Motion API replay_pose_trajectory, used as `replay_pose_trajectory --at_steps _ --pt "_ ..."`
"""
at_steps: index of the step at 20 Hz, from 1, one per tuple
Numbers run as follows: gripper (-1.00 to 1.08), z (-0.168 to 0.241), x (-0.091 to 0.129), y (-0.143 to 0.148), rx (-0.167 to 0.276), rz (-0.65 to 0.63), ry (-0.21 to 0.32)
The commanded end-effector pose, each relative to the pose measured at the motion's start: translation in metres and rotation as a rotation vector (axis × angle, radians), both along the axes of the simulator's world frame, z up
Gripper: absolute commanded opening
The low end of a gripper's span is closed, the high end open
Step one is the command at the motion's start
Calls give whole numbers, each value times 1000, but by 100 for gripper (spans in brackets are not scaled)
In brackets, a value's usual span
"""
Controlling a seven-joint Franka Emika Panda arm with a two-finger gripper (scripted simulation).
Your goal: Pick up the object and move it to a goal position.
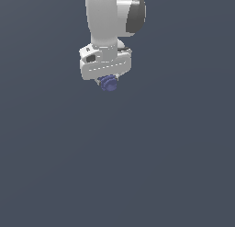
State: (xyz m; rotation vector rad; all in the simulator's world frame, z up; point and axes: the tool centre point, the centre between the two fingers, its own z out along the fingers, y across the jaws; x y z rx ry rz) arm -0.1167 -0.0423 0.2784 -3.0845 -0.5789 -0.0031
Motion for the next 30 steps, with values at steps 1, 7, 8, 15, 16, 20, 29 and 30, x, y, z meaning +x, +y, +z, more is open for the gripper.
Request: replay_pose_trajectory --at_steps 1,7,8,15,16,20,29,30 --pt "-100 25 -4 -12 1 0 1" --pt "-100 85 -10 -40 0 0 1" --pt "-100 95 -11 -45 0 0 1" --pt "-100 161 -16 -77 -2 -1 1" --pt "-100 168 -16 -81 -2 -1 1" --pt "-100 195 -17 -94 -2 -1 1" --pt "-100 226 -17 -109 -4 -1 1" --pt "-100 228 -17 -110 -4 -1 1"
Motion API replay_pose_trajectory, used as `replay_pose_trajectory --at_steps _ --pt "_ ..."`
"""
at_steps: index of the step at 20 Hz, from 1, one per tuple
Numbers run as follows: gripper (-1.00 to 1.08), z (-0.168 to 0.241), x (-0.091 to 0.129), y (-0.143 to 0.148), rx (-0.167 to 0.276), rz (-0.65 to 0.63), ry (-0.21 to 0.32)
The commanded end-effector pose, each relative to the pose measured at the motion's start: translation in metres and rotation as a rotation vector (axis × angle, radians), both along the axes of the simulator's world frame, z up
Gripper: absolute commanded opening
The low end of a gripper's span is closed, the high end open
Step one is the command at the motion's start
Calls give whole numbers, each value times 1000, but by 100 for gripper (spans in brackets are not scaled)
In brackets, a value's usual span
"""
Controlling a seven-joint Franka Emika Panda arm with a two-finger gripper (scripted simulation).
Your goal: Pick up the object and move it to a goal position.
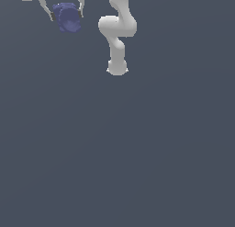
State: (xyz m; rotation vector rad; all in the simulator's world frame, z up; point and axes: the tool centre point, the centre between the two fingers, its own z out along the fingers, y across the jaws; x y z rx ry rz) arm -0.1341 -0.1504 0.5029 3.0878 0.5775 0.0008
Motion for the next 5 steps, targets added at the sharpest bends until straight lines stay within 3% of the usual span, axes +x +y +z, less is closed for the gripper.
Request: replay_pose_trajectory --at_steps 1,5 --pt "-100 4 0 -2 0 0 1" --pt "-100 5 1 -2 0 0 1"
